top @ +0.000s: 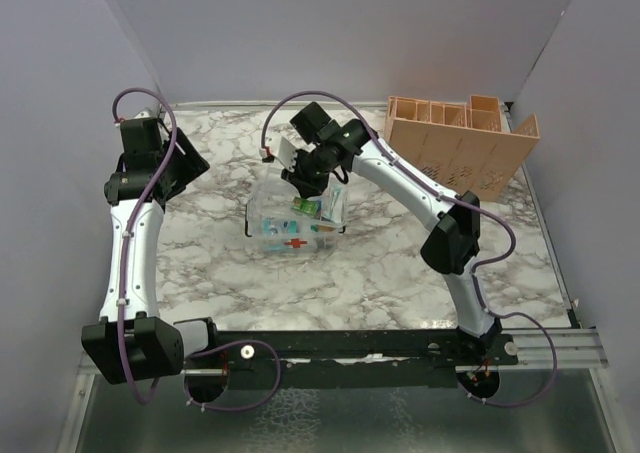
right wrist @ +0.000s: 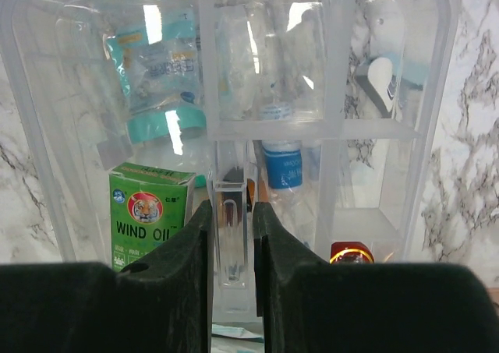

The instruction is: Organize the medicine kit

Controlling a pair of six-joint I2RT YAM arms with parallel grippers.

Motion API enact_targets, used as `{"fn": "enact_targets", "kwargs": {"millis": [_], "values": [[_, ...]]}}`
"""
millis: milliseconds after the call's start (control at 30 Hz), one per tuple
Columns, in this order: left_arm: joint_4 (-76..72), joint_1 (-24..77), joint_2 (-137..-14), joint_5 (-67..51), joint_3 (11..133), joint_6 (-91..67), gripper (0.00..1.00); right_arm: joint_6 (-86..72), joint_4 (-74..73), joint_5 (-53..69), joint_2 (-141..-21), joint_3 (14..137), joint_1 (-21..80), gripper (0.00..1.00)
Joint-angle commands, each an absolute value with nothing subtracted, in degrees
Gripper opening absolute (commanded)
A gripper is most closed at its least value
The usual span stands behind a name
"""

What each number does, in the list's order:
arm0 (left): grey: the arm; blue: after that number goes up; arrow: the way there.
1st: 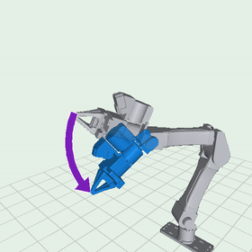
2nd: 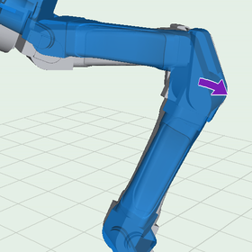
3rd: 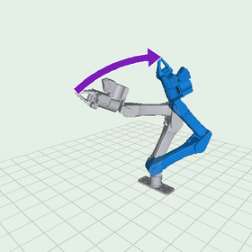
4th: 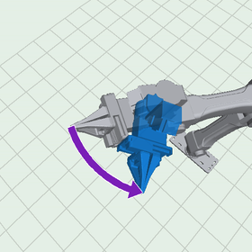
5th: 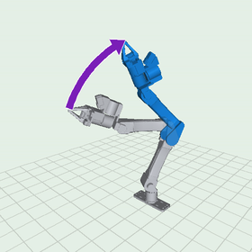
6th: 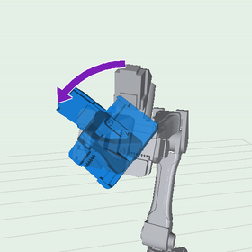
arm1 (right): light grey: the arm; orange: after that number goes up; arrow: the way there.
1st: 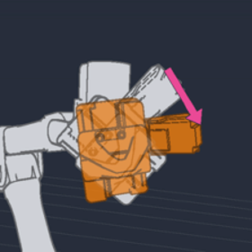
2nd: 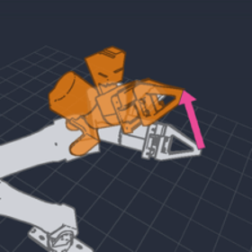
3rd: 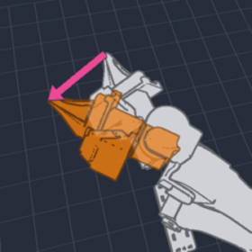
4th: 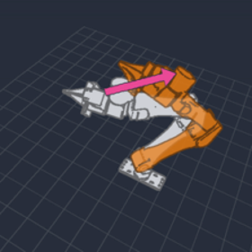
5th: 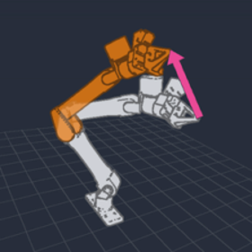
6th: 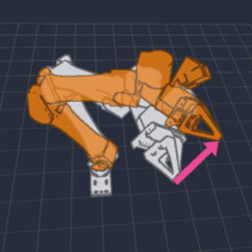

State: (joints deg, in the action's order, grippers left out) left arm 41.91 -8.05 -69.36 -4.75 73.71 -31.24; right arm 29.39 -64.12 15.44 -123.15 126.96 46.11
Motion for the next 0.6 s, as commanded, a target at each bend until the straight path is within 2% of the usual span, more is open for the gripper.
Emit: {"fn": "enact_targets", "kwargs": {"millis": [0,567], "values": [[41.7,-8.6,-70.0,-10.1,73.0,-30.3,0.64,33.5,-66.3,15.3,-126.2,130.4,48.0,0.01],[40.1,-8.8,-70.8,-10.0,69.6,-31.1,0.63,38.6,-66.8,21.1,-129.5,133.5,49.3,0.01]]}}
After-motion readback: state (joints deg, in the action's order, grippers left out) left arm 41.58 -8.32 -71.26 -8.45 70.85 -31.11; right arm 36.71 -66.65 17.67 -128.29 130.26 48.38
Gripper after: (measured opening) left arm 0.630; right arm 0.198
